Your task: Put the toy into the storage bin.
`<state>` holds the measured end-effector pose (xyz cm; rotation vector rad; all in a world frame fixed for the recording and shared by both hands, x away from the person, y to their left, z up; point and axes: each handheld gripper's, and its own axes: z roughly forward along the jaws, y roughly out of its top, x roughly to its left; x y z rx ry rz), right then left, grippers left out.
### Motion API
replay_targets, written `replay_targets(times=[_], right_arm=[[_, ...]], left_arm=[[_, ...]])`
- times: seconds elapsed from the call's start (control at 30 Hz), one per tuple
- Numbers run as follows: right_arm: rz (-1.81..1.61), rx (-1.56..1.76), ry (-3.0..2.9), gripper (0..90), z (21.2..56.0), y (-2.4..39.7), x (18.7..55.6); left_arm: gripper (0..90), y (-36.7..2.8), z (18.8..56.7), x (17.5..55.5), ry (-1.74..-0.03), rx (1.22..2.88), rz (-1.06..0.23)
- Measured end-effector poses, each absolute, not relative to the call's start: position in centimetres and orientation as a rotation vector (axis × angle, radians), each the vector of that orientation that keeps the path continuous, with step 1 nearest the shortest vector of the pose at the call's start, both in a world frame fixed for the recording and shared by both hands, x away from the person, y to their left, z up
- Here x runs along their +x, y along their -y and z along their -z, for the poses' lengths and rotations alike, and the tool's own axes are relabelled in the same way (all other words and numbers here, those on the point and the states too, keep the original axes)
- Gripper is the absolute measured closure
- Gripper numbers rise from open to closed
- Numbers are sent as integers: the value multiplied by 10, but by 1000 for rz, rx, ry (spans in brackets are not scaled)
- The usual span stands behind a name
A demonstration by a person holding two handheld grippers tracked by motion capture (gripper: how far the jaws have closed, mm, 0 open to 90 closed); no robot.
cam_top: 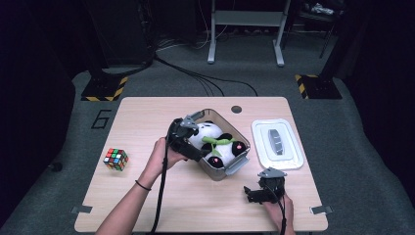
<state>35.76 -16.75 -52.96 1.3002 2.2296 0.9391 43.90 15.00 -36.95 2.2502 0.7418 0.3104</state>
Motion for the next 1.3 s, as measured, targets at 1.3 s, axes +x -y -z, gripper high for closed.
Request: replay_targets(times=[1.3], right_arm=[[-939, 1301, -2228, 0, 530, 167, 358]], left_arm=[[1, -291, 396, 406, -1047, 2060, -460]])
